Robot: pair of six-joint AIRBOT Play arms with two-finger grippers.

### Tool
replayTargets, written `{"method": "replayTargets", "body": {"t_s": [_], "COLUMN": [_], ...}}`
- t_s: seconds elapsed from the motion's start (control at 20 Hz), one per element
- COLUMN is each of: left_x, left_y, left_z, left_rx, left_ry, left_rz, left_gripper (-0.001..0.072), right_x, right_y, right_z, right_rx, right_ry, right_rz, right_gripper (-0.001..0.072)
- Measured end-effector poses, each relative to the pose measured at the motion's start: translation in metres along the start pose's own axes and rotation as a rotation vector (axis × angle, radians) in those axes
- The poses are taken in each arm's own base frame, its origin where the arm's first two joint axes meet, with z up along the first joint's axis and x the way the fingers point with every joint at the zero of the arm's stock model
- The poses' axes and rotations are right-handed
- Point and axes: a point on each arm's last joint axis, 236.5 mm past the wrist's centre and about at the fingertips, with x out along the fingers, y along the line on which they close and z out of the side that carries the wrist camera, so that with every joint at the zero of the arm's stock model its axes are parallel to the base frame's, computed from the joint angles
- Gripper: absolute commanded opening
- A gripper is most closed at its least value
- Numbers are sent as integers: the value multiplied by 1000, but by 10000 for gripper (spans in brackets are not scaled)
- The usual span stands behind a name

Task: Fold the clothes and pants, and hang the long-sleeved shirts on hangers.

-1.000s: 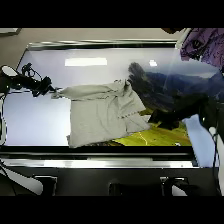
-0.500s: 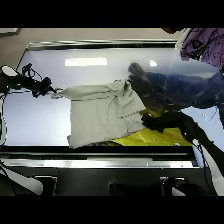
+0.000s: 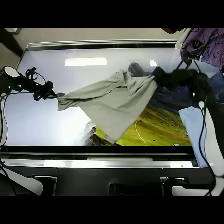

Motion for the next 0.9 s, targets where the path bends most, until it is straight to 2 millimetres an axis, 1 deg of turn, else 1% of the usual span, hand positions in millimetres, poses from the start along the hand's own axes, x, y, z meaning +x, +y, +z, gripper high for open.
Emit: {"method": "replayTargets", "body": {"t_s": [0.05,0.1,0.15,0.2,0.25,0.3,0.4,0.45,0.5,0.55,0.6,0.7,0.8,0.9], "left_x": [4,8,11,14,15,16,16,16,16,15,16,16,16,16], "left_y": [-1,-2,-3,-5,-6,-6,-8,-7,-7,-8,-8,-8,-8,-8], "left_z": [-5,-10,-14,-17,-19,-20,-22,-22,-23,-23,-23,-23,-24,-24], "left_rx": [2,5,7,10,11,13,13,13,13,13,12,12,13,13], "left_ry": [20,38,52,60,66,70,73,76,75,75,76,77,78,78], "left_rz": [2,4,7,8,8,8,6,6,6,5,6,5,5,5], "left_gripper": [22,23,23,23,23,23,23,23,23,23,23,23,23,23], "right_x": [7,14,20,23,21,16,-5,-17,-31,-44,-55,-68,-71,-68], "right_y": [5,9,11,12,10,7,-8,-19,-32,-44,-51,-60,-63,-62], "right_z": [10,14,14,11,9,8,0,-7,-19,-33,-49,-89,-141,-202], "right_rx": [12,32,46,57,60,41,-26,-68,-109,-136,-145,-104,-28,43], "right_ry": [-2,13,36,67,93,122,198,241,293,338,371,424,467,522], "right_rz": [6,15,17,18,15,7,-30,-61,-99,-126,-135,-108,-55,-16], "right_gripper": [168,261,332,374,381,381,382,398,427,427,427,429,435,435]}}
